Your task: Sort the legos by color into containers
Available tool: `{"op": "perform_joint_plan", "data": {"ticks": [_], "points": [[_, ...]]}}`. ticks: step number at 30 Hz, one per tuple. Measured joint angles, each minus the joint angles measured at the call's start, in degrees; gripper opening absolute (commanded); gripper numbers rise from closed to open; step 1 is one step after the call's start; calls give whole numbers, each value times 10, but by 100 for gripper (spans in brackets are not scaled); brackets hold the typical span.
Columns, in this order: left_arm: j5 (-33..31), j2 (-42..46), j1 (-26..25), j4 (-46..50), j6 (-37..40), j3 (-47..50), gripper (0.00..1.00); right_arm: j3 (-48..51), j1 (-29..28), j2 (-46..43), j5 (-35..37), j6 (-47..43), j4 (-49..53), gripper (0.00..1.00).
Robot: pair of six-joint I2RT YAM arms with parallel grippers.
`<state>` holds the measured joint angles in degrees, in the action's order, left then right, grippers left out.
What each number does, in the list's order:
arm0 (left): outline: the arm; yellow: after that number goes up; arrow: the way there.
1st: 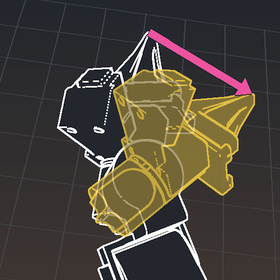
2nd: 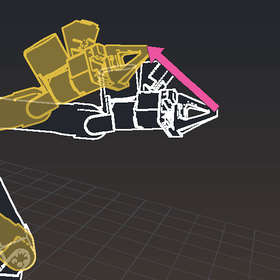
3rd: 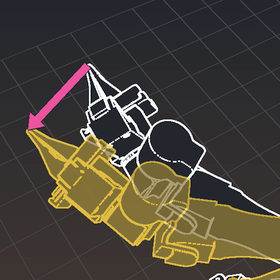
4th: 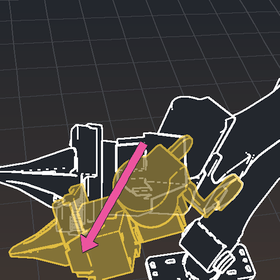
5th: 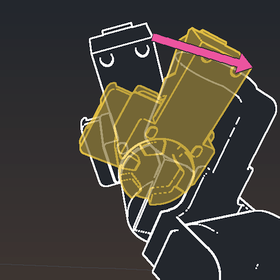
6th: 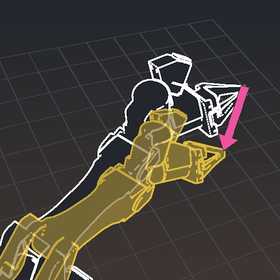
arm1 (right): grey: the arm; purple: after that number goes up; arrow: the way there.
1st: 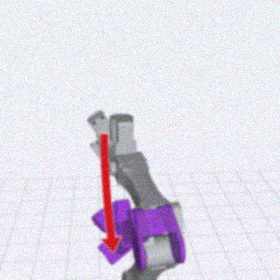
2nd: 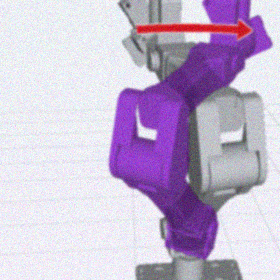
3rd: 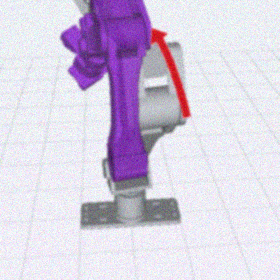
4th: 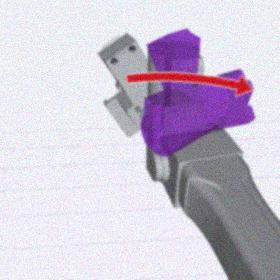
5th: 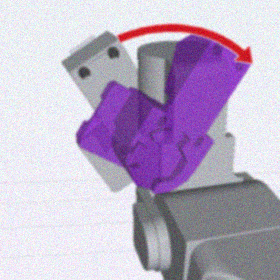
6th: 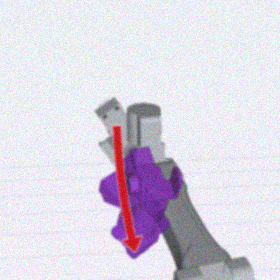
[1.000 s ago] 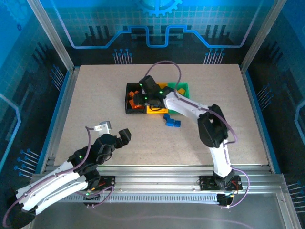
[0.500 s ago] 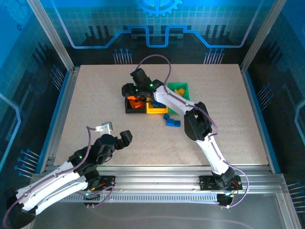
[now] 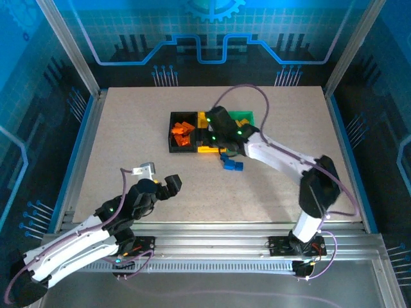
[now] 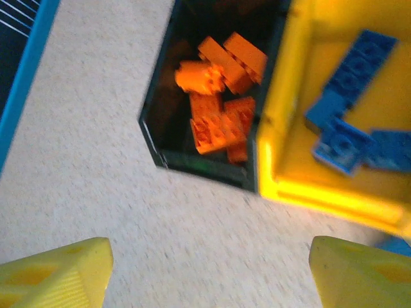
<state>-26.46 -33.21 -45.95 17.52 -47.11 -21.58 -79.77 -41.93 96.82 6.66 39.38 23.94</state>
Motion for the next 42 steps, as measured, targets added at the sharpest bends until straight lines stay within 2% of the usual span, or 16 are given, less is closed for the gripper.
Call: {"op": "perform_joint_plan", "data": {"ticks": [5,9,15,30,42], "points": [[15,-70,0,-36,9,0,99,154,9,-91,32,23,6,87],[33,-118,1,-63,9,-1,99,208,39,-91,33,19,14,87],[54,-158,1,-87,9,-5,99,195,60,-26,34,-20,-11,86],[64,-160,1,-95,9,-5,99,151,58,95,13,-92,-112,83],[68,-168,2,-104,9,-5,99,165,3,83,-107,-162,-166,83]]}}
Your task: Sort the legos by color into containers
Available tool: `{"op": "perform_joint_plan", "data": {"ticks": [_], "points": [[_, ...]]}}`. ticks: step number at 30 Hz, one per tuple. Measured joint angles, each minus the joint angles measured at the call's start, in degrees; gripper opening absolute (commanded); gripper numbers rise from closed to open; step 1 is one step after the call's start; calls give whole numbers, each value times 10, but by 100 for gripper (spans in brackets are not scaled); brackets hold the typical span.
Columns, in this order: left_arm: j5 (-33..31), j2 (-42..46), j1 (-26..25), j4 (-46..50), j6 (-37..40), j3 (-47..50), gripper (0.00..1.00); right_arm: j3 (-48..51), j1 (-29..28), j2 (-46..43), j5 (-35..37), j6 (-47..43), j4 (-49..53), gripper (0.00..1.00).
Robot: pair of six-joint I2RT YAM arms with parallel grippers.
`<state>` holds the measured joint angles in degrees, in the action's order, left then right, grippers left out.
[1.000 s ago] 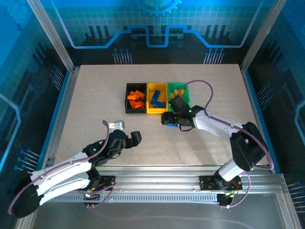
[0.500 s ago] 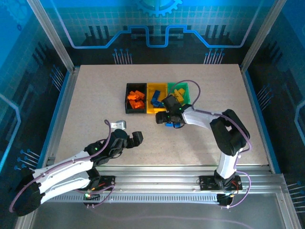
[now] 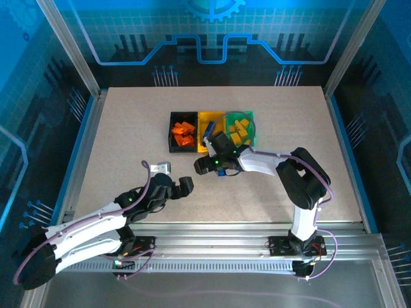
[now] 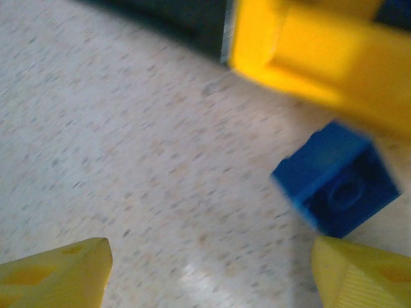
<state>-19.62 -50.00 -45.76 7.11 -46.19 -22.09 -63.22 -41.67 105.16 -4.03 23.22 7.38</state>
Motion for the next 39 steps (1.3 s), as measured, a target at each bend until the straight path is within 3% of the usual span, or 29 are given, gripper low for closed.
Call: {"op": "perform_joint_plan", "data": {"ticks": [4,10,16,27,34,39], "points": [[0,-3,1,-2,0,0,99,31,-13,-56,12,-1,18,84],[0,-9,2,-2,0,0,99,16,-10,-88,114,31,94,80],[1,-10,2,-4,0,0,99,8,-11,-42,166,59,141,69],[2,-10,4,-3,0,0,99,8,-22,-24,182,65,166,34],[14,-21,5,-7,0,-8,99,-5,-22,-85,187,61,167,34],[26,-45,6,-14,0,-15,99,-109,-11,-85,210,62,172,35]]}}
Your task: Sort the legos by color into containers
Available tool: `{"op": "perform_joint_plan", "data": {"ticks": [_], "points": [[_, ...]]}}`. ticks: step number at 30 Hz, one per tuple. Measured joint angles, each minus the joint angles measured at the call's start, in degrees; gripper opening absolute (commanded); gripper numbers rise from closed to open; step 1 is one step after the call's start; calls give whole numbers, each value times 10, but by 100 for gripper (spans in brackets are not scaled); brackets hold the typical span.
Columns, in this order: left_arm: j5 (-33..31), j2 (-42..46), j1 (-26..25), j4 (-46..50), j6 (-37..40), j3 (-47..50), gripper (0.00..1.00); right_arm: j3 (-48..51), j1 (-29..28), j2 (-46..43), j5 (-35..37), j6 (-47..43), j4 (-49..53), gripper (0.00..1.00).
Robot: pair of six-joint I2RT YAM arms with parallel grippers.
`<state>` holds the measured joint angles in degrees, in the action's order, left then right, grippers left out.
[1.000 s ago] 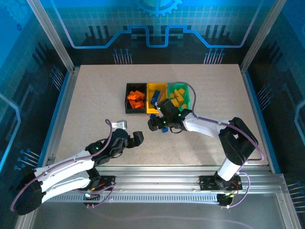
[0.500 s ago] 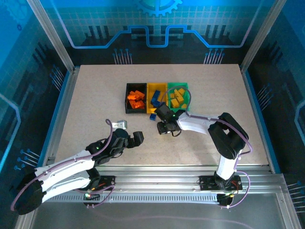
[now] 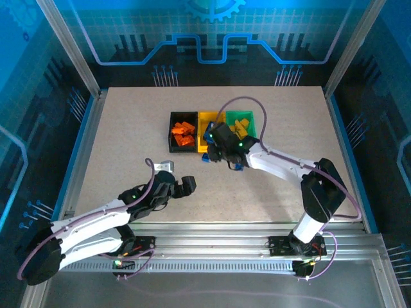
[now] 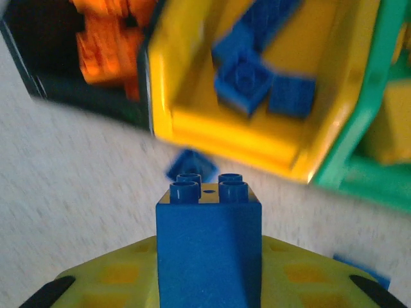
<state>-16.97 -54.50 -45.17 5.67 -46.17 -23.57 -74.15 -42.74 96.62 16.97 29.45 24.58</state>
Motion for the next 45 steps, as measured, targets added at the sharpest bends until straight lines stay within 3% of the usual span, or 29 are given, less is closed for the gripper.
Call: {"op": "perform_joint_plan", "data": {"ticks": [6,14,19,24,29,37,45], "points": [[15,-10,0,0,0,-9,99,-140,35,101,28,9,6,37],[29,0,0,11,0,-15,99,-248,67,232,35,17,27,41],[28,20,0,31,0,-16,99,-291,69,259,34,24,42,63],[27,32,0,37,0,-17,99,-296,69,253,34,20,46,73],[27,32,0,40,0,-18,99,-229,68,175,24,27,44,78],[27,24,1,38,0,-18,99,-37,64,-15,4,69,42,79],[27,16,2,20,0,-18,99,149,59,-42,-12,105,45,78]]}}
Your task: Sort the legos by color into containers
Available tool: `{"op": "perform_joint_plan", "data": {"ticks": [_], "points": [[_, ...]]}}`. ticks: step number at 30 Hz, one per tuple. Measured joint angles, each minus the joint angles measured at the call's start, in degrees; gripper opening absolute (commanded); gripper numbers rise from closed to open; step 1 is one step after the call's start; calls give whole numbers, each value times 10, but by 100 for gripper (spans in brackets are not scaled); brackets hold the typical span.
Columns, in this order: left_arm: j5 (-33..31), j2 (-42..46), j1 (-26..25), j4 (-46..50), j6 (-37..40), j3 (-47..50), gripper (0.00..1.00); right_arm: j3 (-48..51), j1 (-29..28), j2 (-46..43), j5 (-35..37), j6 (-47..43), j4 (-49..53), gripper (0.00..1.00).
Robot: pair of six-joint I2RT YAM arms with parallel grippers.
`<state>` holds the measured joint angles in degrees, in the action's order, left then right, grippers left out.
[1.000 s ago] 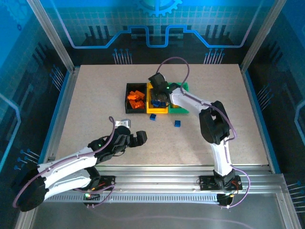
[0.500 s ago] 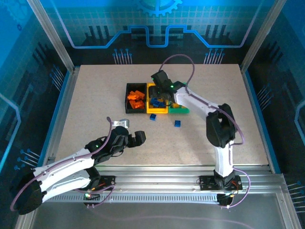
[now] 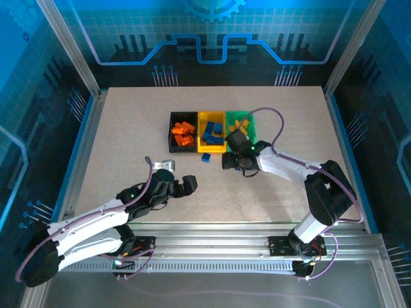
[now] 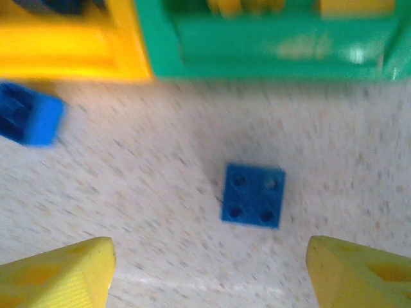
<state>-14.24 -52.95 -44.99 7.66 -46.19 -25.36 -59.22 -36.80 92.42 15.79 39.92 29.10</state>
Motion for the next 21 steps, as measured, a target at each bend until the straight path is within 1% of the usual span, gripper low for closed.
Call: {"op": "perform_joint_plan", "data": {"ticks": [7,12,15,21], "points": [[0,-5,0,-3,0,0,99,8,1,35,5,2,-20,72],[0,-5,2,-7,0,4,99,6,17,73,7,5,-34,66],[0,-5,2,-7,0,5,99,6,28,82,7,6,-46,59],[0,-6,3,-7,0,5,99,-4,31,97,6,-4,-53,40]]}}
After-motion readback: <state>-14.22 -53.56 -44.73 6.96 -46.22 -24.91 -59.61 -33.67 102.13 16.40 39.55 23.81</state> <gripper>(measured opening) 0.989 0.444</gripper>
